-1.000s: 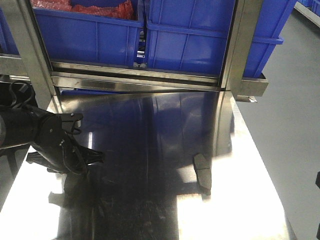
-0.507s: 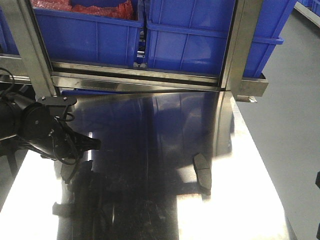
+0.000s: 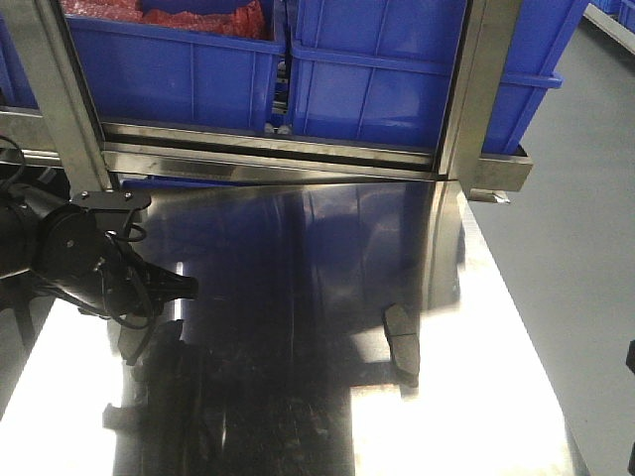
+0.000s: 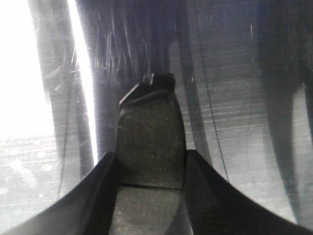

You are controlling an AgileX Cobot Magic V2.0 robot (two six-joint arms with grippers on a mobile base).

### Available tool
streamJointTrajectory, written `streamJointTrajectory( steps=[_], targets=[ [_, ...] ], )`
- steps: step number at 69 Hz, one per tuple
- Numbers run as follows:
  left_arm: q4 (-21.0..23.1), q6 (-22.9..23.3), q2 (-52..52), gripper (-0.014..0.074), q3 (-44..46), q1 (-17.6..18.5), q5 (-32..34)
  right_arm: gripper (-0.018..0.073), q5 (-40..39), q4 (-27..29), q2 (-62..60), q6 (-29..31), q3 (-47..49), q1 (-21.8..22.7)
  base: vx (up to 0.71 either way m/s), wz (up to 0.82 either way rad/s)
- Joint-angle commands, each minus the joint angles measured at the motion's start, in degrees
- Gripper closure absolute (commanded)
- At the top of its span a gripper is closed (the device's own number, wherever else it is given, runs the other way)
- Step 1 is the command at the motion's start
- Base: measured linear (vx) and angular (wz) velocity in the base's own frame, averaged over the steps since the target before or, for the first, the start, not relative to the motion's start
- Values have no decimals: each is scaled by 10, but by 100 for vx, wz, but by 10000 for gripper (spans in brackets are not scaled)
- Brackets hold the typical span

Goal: Move and align brake pads A on conveyor
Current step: 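Close the left gripper on the brake pad and lift it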

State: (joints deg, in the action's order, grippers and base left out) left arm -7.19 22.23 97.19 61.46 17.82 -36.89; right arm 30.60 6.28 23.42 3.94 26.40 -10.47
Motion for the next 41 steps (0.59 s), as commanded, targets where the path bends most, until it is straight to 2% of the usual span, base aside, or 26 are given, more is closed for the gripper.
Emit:
streamJointTrajectory(
  steps=[1,12,41],
  targets=[
    [-5,-2,-48,398,7,12,19,565,-42,1,4,1,15,2,0,0],
    [-5,-2,-111,398,-38,28,55,565,-42,1,4,1,15,2,0,0],
    [-4,-1,-355,398,-180,28,94,565,-42,1,4,1,15,2,0,0]
  ],
)
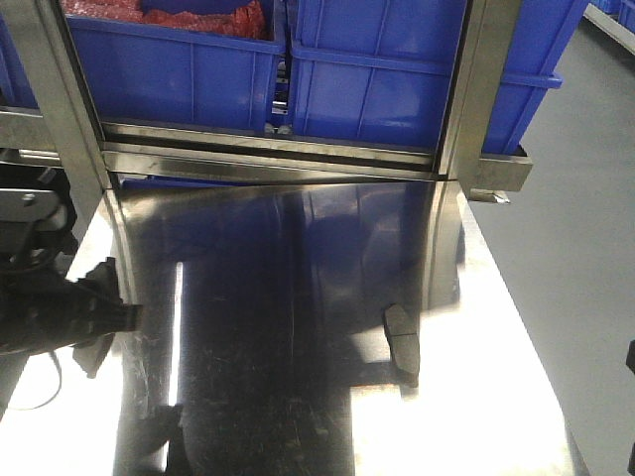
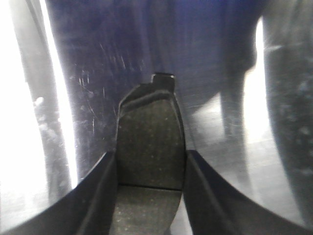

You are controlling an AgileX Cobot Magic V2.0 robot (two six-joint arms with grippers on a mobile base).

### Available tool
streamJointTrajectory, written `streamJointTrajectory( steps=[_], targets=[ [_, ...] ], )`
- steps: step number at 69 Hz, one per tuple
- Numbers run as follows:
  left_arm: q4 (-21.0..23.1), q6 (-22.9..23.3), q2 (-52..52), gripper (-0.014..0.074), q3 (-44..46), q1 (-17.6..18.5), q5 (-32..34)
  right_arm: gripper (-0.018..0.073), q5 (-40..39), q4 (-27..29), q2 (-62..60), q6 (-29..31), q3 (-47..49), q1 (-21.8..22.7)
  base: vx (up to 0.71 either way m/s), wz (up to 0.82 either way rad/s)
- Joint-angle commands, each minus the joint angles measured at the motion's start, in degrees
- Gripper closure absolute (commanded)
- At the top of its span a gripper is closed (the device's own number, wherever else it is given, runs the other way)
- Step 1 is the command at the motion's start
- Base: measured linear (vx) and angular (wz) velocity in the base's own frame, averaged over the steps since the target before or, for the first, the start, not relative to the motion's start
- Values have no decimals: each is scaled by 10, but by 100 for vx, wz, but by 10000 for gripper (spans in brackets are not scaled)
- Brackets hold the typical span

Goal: Move and align brake pads A on conveyor
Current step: 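Close the left gripper on the brake pad and lift it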

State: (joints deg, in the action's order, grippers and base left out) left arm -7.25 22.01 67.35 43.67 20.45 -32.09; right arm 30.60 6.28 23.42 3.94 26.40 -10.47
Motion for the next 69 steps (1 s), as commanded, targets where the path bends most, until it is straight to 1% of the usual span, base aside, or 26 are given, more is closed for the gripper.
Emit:
streamJointTrajectory(
  steps=[1,17,69],
  targets=[
    [-4,1,-65,398,-5,2,46,565,-42,1,4,1,15,2,0,0],
    [-4,0,-123,398,-15,2,38,565,-42,1,4,1,15,2,0,0],
    [-4,0,-122,398,-15,2,38,565,-42,1,4,1,15,2,0,0]
  ],
)
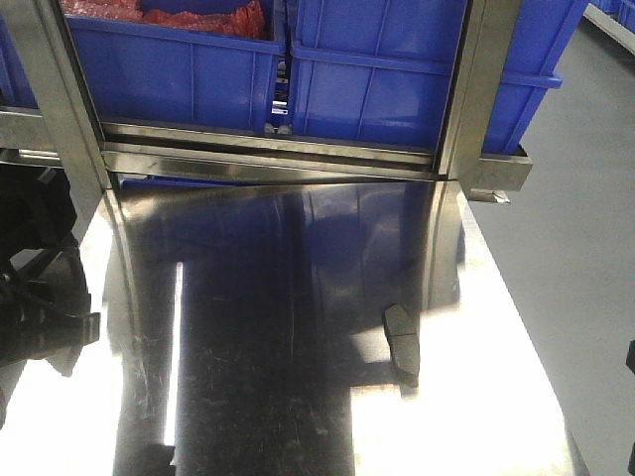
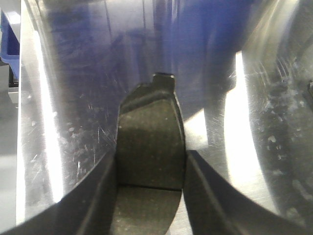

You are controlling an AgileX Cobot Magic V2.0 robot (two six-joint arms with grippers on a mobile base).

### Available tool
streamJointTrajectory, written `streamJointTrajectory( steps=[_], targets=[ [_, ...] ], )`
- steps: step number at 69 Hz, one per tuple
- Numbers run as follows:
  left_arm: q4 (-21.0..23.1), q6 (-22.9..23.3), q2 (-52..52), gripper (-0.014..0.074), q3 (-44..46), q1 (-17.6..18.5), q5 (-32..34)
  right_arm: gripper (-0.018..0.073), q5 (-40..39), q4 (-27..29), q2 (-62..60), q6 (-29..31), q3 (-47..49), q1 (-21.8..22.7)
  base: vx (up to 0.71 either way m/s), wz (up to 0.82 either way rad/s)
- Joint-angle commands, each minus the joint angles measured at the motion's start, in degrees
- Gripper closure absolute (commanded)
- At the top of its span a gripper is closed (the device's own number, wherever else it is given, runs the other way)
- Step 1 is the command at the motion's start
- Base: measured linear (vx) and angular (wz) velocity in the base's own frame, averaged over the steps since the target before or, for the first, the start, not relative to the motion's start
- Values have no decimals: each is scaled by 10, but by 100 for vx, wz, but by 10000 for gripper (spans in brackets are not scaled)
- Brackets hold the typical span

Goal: Move and align brake pads A on conveyor
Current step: 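Close the left gripper on the brake pad and lift it, then move the open right gripper over the remaining brake pad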

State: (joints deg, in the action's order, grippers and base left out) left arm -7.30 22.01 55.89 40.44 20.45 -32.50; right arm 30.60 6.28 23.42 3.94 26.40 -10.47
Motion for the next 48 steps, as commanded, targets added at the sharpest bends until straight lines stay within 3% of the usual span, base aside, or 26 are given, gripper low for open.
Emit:
streamJointTrajectory(
  steps=[1,48],
  targets=[
    [-4,0,-8,398,17,2,42,565,-42,1,4,1,15,2,0,0],
    [-4,0,-8,398,17,2,42,565,-51,0,4,2,15,2,0,0]
  ],
)
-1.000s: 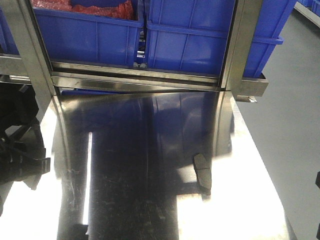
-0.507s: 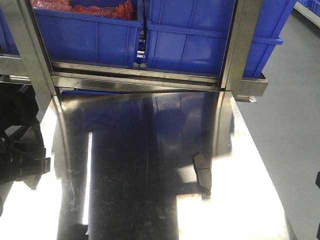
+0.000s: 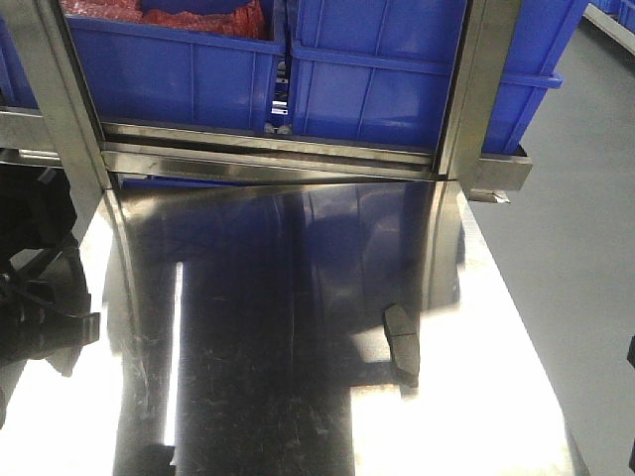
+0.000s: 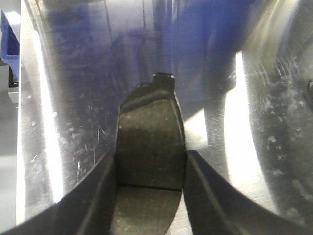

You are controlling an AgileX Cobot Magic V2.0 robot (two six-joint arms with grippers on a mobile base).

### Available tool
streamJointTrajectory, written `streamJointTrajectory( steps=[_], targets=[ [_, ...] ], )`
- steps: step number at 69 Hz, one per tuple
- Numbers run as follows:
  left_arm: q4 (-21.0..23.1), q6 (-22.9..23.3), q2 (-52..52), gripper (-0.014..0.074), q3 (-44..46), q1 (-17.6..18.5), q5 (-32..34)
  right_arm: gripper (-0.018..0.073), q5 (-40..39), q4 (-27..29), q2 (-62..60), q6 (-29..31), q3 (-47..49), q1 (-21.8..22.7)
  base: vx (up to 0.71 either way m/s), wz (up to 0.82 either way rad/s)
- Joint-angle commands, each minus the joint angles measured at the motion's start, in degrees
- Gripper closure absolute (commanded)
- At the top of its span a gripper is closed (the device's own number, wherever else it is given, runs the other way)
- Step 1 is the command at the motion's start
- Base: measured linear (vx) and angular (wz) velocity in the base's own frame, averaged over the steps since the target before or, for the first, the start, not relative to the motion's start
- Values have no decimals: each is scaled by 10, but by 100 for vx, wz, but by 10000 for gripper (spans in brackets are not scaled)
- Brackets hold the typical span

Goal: Move and align brake pads A on conveyor
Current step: 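Move the open right gripper over the remaining brake pad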

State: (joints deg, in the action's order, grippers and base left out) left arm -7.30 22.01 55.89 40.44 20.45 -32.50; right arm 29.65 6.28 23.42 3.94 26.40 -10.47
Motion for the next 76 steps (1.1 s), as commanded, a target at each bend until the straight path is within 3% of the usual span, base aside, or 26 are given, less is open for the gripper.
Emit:
streamJointTrajectory(
  steps=[1,8,14,27,34,53,76],
  targets=[
    [-4,0,-8,398,17,2,42,565,-43,0,4,2,15,2,0,0],
    [-4,0,-8,398,17,2,42,526,-44,0,4,2,15,2,0,0],
    [-4,0,-8,398,17,2,42,425,-44,-1,4,2,15,2,0,0],
    [-4,0,-8,398,17,2,42,3,-40,-16,4,2,15,2,0,0],
    [-4,0,-8,398,17,2,42,-172,-39,-16,4,2,15,2,0,0],
    [-4,0,-8,398,17,2,42,-137,-67,22,35,-3,22,2,0,0],
    [-4,0,-8,398,17,2,42,-71,-33,18,335,-3,141,2,0,0]
  ],
)
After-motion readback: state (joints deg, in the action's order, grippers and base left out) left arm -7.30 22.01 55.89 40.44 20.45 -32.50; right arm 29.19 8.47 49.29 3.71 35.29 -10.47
